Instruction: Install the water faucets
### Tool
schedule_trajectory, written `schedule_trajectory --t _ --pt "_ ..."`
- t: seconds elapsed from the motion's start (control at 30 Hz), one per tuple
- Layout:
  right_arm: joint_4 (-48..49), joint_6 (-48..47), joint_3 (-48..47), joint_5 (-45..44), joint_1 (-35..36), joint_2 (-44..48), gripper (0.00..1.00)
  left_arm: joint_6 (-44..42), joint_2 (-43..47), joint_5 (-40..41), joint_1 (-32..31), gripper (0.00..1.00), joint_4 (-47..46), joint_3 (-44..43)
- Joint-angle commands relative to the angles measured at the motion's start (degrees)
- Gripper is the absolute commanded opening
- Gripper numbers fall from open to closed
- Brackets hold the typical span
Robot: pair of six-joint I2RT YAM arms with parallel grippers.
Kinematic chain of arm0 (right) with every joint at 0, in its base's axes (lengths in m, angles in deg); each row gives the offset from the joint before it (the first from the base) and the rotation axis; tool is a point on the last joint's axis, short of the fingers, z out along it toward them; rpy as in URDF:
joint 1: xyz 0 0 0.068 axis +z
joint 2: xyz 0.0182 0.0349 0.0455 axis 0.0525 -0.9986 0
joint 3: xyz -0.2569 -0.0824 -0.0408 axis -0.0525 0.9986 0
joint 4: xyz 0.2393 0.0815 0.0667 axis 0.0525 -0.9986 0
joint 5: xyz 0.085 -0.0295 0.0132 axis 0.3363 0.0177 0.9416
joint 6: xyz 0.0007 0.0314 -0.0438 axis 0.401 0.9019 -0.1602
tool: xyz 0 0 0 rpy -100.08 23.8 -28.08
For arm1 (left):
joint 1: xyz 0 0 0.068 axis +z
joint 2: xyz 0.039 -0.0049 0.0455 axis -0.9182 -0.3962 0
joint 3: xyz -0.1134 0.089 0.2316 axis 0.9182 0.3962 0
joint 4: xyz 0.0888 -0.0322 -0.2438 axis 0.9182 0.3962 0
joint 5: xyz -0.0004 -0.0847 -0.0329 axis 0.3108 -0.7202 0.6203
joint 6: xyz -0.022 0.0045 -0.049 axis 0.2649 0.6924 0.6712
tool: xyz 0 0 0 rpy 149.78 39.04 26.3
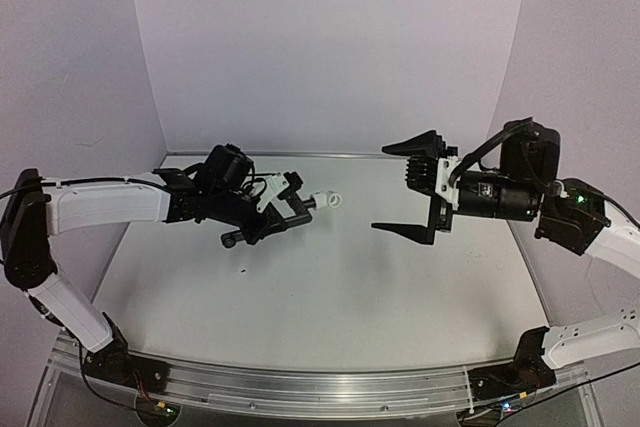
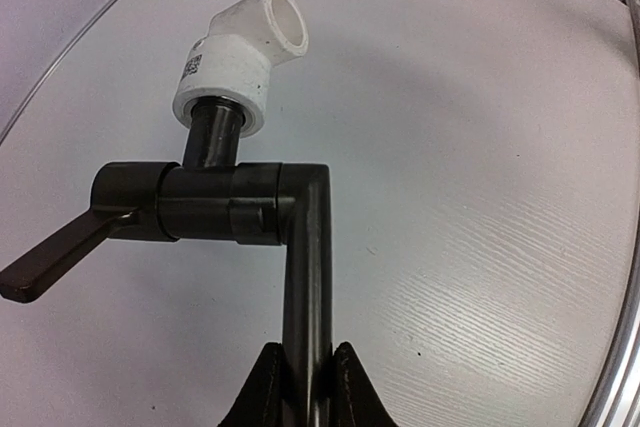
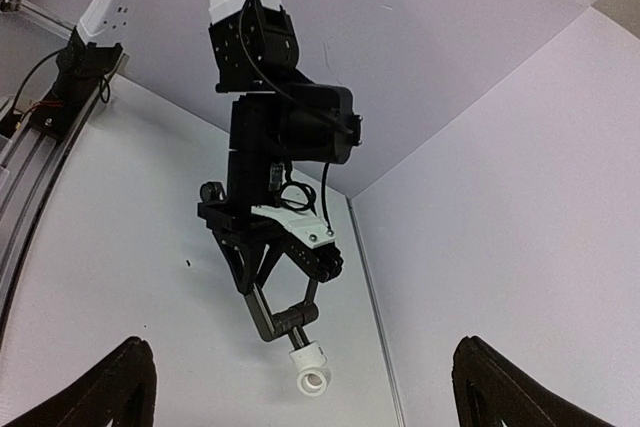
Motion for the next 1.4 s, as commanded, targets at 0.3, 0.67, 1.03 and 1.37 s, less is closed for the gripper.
schedule_trajectory --t 0.3,0.67,1.03,1.37 --pt "1.42 3.93 -0.95 -1.32 0.33 1.78 0.98 -1.97 -11.81 -6.92 4.03 0.0 -5.62 -9.35" --pt "1.36 4.49 -0.06 -1.28 0.34 1.86 0.98 -3.43 -19.47 -7.46 5.23 0.01 -5.44 -11.79" --pt "1.33 5.14 0.31 -1.31 0.4 1.78 0.98 -4.2 -23.36 -9.83 5.99 0.15 -4.36 -12.03" --pt "1.33 5.67 0.53 -1.07 0.33 1.52 0.98 -3.91 -22.02 -11.01 5.99 0.26 -1.81 -9.23"
